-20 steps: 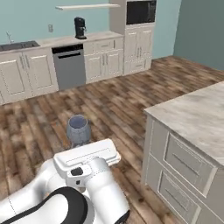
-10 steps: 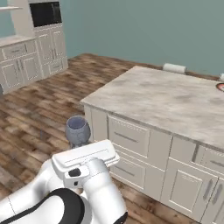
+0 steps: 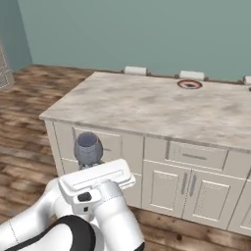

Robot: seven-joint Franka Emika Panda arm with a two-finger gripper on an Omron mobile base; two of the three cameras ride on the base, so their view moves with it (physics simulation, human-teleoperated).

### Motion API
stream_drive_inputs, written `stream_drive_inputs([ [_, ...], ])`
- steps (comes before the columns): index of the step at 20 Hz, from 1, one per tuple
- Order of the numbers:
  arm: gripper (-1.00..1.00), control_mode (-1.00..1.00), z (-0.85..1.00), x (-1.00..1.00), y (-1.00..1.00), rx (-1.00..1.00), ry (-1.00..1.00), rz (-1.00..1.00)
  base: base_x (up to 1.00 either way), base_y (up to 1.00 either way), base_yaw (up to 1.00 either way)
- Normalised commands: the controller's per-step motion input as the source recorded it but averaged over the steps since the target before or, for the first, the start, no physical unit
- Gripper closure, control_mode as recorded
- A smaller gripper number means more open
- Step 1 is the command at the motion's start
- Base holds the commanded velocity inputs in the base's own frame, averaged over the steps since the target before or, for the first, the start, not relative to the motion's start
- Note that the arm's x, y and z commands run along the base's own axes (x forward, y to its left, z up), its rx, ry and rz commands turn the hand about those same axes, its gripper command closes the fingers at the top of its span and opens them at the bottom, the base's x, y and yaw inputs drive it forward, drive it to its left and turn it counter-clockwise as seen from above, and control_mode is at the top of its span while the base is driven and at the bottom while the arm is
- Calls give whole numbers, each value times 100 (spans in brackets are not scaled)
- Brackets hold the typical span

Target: Retrieve the wine glasses from the counter and place one next to each plate.

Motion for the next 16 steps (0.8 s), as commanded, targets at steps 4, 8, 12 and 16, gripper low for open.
stream_drive_inputs([
  [4, 100, 100, 0, 0, 0, 0, 0, 0, 3, 100, -31],
  [8, 100, 100, 0, 0, 0, 0, 0, 0, 24, 100, -29],
  [12, 100, 100, 0, 0, 0, 0, 0, 0, 46, 100, -32],
  [16, 100, 100, 0, 0, 0, 0, 0, 0, 57, 100, -25],
])
